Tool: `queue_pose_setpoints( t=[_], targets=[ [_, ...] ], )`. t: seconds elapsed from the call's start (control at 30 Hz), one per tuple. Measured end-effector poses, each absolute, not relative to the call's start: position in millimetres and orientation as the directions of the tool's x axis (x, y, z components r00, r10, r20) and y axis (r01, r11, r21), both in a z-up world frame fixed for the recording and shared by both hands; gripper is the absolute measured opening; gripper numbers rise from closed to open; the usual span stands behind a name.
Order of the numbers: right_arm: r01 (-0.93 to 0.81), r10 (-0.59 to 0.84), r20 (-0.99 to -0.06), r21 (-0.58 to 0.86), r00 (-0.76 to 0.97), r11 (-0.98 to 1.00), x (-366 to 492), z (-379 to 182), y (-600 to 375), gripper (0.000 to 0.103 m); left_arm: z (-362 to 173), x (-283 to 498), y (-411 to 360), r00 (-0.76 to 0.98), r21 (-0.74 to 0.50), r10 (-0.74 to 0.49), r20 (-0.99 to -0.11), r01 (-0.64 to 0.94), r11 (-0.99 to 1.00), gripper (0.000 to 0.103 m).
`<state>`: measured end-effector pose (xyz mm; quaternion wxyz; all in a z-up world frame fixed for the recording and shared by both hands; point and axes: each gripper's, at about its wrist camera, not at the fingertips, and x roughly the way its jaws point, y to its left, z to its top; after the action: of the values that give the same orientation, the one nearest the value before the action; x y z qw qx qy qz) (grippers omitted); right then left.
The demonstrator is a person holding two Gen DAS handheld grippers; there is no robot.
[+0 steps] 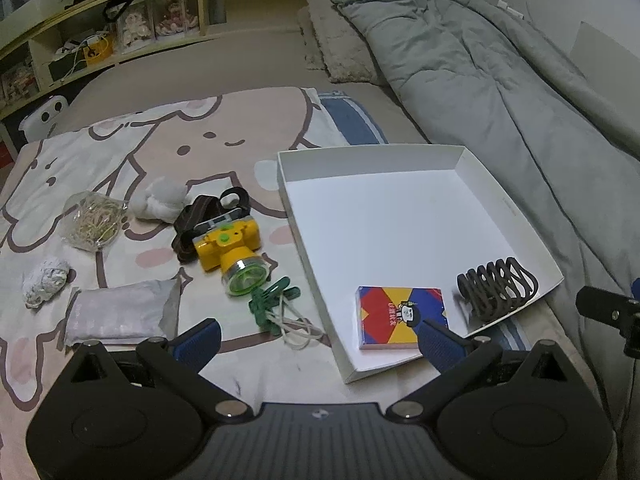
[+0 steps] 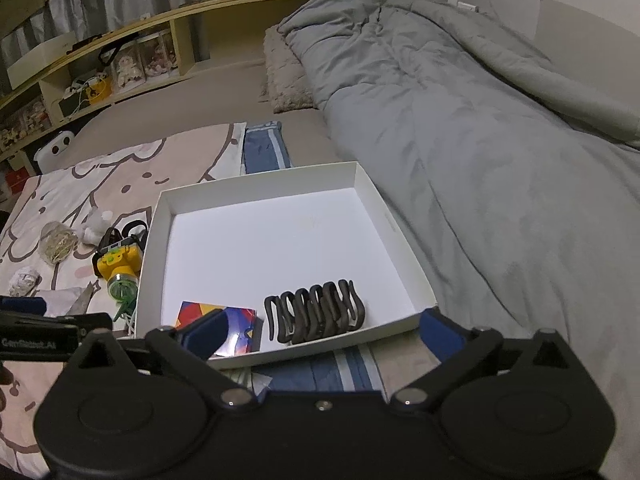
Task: Organize objects
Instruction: 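Move both tools back over the remaining items on the bed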
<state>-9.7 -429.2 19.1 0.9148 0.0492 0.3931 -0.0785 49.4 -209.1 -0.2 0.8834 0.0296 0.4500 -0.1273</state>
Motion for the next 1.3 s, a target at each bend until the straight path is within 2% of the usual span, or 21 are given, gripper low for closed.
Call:
queue_pose_setpoints(
  t=[0.6, 1.3],
  targets=[
    [0.19, -0.132, -0.718, 0.0, 0.683, 0.982, -5, 14, -404, 0.103, 9, 48, -153, 0.642, -0.039, -0.184, -0.744, 0.233, 0.972, 0.103],
    [0.017, 0.05, -0.703, 0.088, 0.709, 0.996, 62, 9, -294, 0.103, 4, 82, -36, 0.699, 0.0, -0.014, -0.715, 0.02, 1.0, 0.103]
  ],
)
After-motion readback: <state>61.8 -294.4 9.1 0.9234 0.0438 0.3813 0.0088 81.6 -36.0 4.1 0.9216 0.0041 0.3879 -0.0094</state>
